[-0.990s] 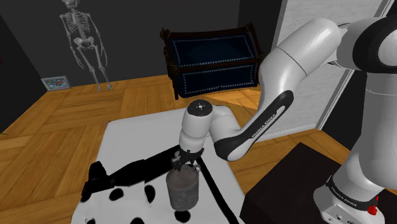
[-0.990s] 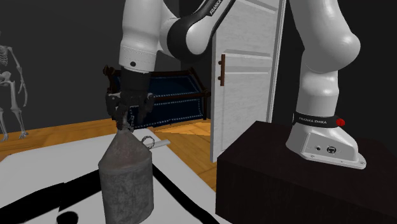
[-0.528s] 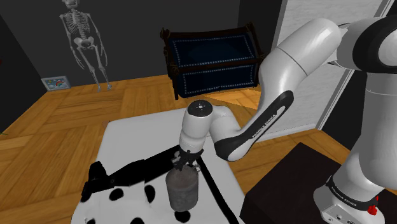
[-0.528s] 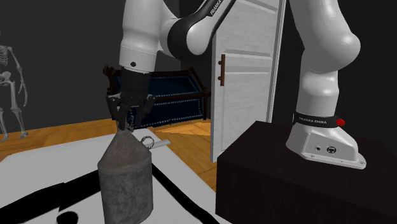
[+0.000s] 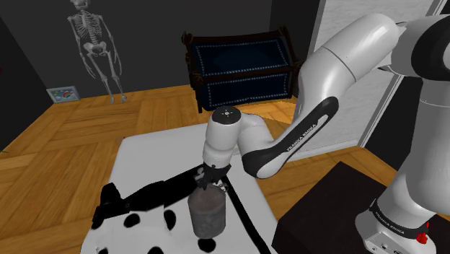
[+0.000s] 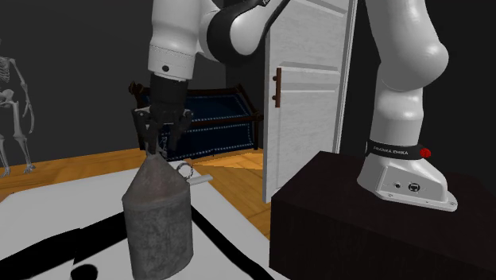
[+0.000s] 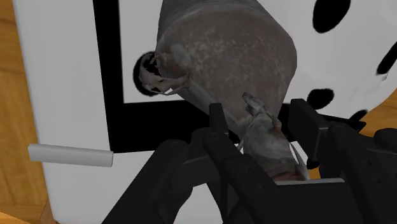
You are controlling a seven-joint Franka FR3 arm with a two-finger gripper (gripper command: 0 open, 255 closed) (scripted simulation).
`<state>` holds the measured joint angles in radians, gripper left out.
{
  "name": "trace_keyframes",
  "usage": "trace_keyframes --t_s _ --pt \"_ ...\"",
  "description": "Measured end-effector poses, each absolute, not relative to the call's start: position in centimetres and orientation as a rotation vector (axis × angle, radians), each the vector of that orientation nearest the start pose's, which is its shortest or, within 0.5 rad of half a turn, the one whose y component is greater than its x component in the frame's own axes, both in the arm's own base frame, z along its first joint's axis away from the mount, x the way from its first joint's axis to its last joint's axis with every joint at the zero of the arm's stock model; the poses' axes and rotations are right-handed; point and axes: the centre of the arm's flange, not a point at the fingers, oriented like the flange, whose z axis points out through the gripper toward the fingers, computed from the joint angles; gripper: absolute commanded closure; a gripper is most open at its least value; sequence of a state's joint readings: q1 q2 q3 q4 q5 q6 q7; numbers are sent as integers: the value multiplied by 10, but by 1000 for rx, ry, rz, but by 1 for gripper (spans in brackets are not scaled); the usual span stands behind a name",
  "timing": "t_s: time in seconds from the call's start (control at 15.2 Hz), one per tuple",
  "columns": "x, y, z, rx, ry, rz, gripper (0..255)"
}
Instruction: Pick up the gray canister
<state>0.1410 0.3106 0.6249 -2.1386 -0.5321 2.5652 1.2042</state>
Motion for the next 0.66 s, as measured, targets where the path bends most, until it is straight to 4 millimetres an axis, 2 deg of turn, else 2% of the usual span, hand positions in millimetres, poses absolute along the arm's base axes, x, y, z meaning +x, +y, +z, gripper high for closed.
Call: trace_keyframes --t_s 0.66 --pt "421 405 356 -3035 87 -363 255"
